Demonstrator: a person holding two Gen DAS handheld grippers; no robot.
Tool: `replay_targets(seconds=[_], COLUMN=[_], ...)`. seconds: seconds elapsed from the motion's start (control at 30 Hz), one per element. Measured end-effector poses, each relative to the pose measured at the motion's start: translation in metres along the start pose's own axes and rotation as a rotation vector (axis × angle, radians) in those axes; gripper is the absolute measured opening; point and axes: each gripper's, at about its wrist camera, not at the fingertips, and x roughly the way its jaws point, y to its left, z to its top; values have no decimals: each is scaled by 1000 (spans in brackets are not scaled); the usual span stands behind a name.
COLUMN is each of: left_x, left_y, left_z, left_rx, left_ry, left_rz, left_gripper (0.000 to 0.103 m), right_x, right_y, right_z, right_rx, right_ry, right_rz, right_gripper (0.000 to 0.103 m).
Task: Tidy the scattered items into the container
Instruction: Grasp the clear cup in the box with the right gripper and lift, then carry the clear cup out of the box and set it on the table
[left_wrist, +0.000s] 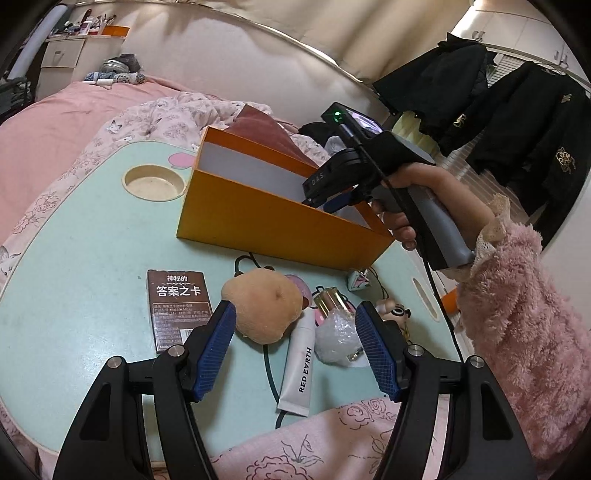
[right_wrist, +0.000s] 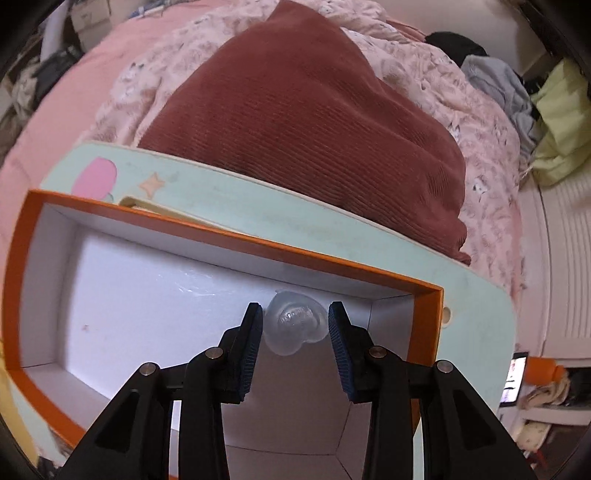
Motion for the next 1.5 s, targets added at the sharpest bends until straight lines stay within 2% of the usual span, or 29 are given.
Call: replay_targets(seconds=[0.1, 0.17, 0.33, 0.43, 0.6, 0.8, 0.9, 0.97, 1.17, 1.37, 1.5], left_x=[0, 0, 0, 1, 2, 3, 3, 3, 3, 3, 3], left_y=[-1, -1, 0, 0, 1, 1, 1, 1, 1, 0, 1], left_z=[0, -1, -1, -1, -1, -2, -2, -2, -2, -2, -2], left_rx=[2, 1, -2, -7, -10, -12, -13, -12, -16, -16, -18], left_ry=[1, 4, 4, 6, 8, 14, 14, 15, 15, 15, 16], left_rz=[-1, -1, -3, -5, -6, -5, -5, -6, -8, -6, -3], left_gripper=[67, 67, 67, 67, 67, 67, 67, 67, 67, 67, 67], right_x=[3, 4, 2, -2, -15, -13, -2, 5, 6, -6, -33], right_y=[5, 3, -2, -6, -12, -15, -11, -8, -11, -22, -30], right_z=[0, 2, 0, -2, -6, -7, -8, -9, -12, -16, -23], right_rx=[-21, -18, 7, 42, 74, 87, 77, 64, 87, 122, 146], right_ry=[16, 33, 86, 75, 37, 75, 144, 169, 133, 56, -24], right_rz=[-39, -31, 51, 122, 150, 178, 173, 157, 184, 244, 305], right_gripper=[35, 35, 34, 33, 22, 22, 28, 27, 18, 18, 18])
